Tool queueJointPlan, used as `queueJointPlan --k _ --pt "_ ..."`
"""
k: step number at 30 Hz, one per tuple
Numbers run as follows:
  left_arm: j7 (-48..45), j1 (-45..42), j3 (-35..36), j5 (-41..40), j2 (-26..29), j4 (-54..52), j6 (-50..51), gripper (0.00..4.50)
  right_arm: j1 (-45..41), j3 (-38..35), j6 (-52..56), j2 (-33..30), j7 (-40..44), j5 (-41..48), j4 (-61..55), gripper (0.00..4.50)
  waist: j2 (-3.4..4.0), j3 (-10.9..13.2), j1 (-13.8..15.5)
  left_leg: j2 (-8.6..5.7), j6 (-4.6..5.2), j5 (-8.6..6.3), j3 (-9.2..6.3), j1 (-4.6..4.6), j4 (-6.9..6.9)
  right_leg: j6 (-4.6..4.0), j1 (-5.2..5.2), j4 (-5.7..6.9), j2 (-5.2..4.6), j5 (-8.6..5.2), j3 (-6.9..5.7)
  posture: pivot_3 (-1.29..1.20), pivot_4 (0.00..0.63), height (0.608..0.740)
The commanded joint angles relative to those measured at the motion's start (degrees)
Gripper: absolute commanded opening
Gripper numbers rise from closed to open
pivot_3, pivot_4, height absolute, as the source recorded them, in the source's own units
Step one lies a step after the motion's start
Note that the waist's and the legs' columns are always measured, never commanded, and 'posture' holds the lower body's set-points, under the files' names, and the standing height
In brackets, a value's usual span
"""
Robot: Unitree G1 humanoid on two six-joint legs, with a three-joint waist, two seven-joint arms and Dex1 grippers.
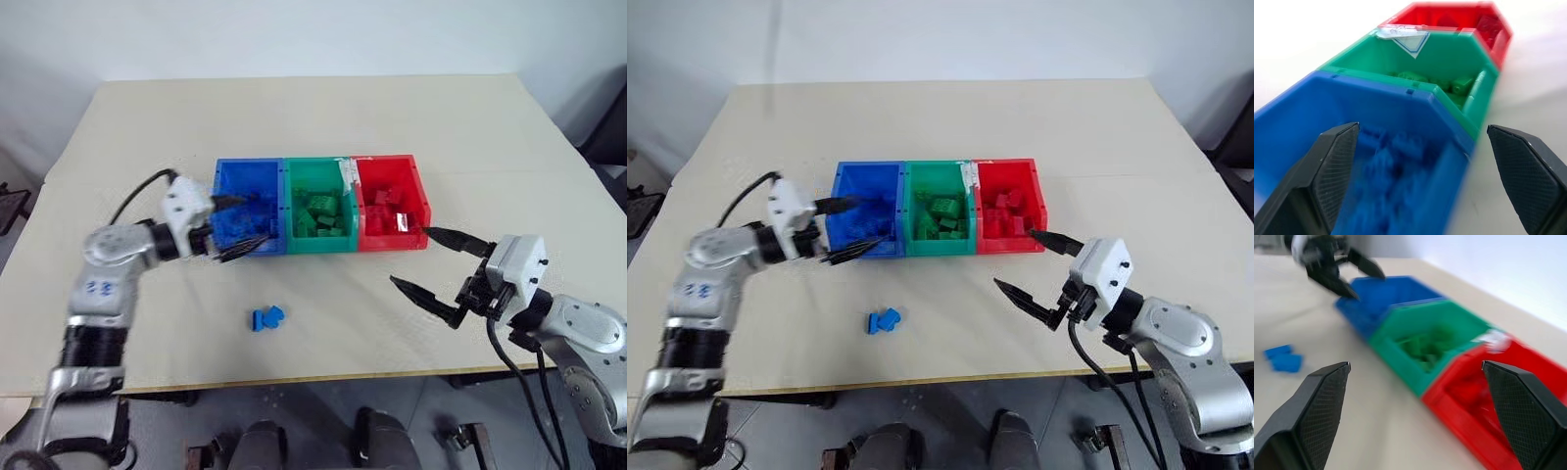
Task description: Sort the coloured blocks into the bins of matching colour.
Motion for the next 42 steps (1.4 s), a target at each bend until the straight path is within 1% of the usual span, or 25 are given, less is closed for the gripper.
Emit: queueJointPlan --k 1,6,8,11,14,17,19,21,23,26,29,33,35,38,42 --pt "-4.51 9.14 6.24 -2.96 5.79 -4.25 -0.38 4.44 -1.87 3.46 -2.32 -1.66 5.41 -0.94 1.0 4.5 0.0 0.0 -0.05 0.0 0.0 0.0 0.0 0.02 -0.01 0.0 0.0 0.02 0.0 0.0 0.01 0.0 0.15 0.74" --pt "-5.19 20.07 12.29 -4.11 9.57 -6.69 0.1 4.44 -4.42 6.87 -3.76 -2.21 10.34 -1.77 3.8 4.5 -0.01 0.01 0.43 0.01 0.01 -0.03 0.03 0.0 0.01 0.0 0.02 -0.03 0.0 0.0 0.02 0.0 0.15 0.74" --pt "-5.66 23.47 14.81 -3.94 10.32 -5.66 -1.25 4.44 -5.97 7.98 -3.83 -1.79 11.57 -1.75 4.87 4.5 -0.01 0.01 0.34 0.02 0.0 -0.04 0.04 0.02 0.01 0.0 0.01 -0.02 0.0 0.0 0.03 0.0 0.15 0.74" --pt "-6.83 27.16 13.59 -4.43 10.67 -10.12 -0.47 4.44 -6.86 8.49 -4.22 -1.67 12.84 -2.01 6.49 4.5 -0.01 0.01 0.67 0.03 -0.01 -0.06 0.05 0.02 0.01 -0.01 0.0 0.0 0.01 -0.01 0.02 0.0 0.15 0.74" --pt "-5.48 27.62 9.95 -5.06 10.71 -17.7 3.12 4.44 -6.0 7.44 -4.8 -2.32 13.95 -2.3 7.8 4.5 -0.02 0.01 1.29 0.03 0.0 -0.1 0.05 0.0 0.04 -0.01 0.01 -0.02 0.01 -0.01 0.02 0.0 0.15 0.74" --pt "-2.02 25.57 3.83 -6.48 10.24 -26.51 10.83 4.44 -4.02 6.05 -5.17 -3.28 14.46 -2.77 8.64 4.5 -0.02 0.01 1.34 0.02 0.01 -0.11 0.05 -0.01 0.08 -0.01 0.03 -0.02 0.0 0.0 0.04 0.0 0.15 0.74" --pt "5.31 21.8 -2.33 -5.27 8.9 -32.02 20.8 4.44 -2.09 4.86 -4.76 -3.68 13.85 -2.76 8.05 4.5 -0.01 0.01 1.16 0.03 0.01 -0.11 0.05 0.01 0.07 -0.01 0.03 -0.01 0.01 0.0 0.04 0.0 0.15 0.74" --pt "10.47 18.49 -8.19 -4.03 8.15 -36.9 28.83 4.44 0.09 3.67 -4.17 -3.74 12.86 -2.53 6.76 4.5 -0.01 0.0 1.13 0.03 0.0 -0.11 0.05 0.03 0.06 -0.01 0.03 0.03 0.01 0.0 0.06 0.0 0.15 0.74" --pt "13.49 15.92 -10.74 -5.04 7.67 -39.5 35.01 4.44 1.33 3.16 -3.76 -3.67 12.26 -2.46 5.69 4.5 -0.01 0.0 0.95 0.02 0.0 -0.11 0.06 0.04 0.06 -0.01 0.02 0.05 0.01 0.0 0.07 0.0 0.15 0.74" --pt "19.11 8.59 -16.11 -5.48 5.58 -41.93 46.48 4.44 4.47 2.0 -3.31 -3.55 11.1 -2.32 3.39 4.5 -0.01 0.0 1.11 0.03 -0.01 -0.1 0.07 0.06 0.05 -0.01 0.01 0.09 0.02 0.0 0.08 0.0 0.15 0.74" --pt "22.42 2.58 -22.49 -2.71 4.84 -41.53 52.21 4.44 6.37 1.45 -3.11 -3.36 10.1 -2.36 1.71 4.5 -0.01 0.0 1.23 0.02 -0.01 -0.11 0.08 0.06 0.1 -0.01 0.04 0.06 0.02 0.0 0.11 0.0 0.15 0.74" --pt "24.89 -0.81 -24.72 -3.27 3.11 -41.04 57.59 4.44 7.45 0.96 -2.84 -3.46 9.17 -2.29 0.53 4.5 -0.02 0.0 1.23 0.01 -0.01 -0.11 0.09 0.04 0.1 -0.01 0.04 0.01 0.02 0.0 0.12 0.0 0.15 0.74" --pt "24.89 -2.08 -27.35 -2.14 4.96 -41.14 58.85 4.44 8.89 -0.17 -2.66 -3.78 8.86 -1.87 -0.47 4.5 -0.02 0.01 1.23 0.01 -0.01 -0.11 0.09 0.04 0.09 -0.02 0.03 0.01 0.02 -0.01 0.12 0.0 0.15 0.74" --pt "24.51 -3.32 -30.08 -1.73 6.64 -39.89 60.07 3.85 11.41 -1.14 -2.72 -4.49 9.82 -1.64 -1.74 4.5 -0.02 0.01 1.25 0.01 -0.01 -0.11 0.1 0.04 0.09 -0.02 0.03 -0.02 0.02 -0.01 0.13 0.0 0.15 0.74" --pt "22.09 -3.49 -32.24 -2.61 8.7 -40.2 60.15 2.59 11.97 -1.32 -2.79 -4.8 9.93 -1.38 -2.19 4.5 -0.02 0.0 1.27 0.01 0.0 -0.11 0.11 0.02 0.1 -0.03 0.04 -0.08 0.03 -0.01 0.14 0.0 0.15 0.74"
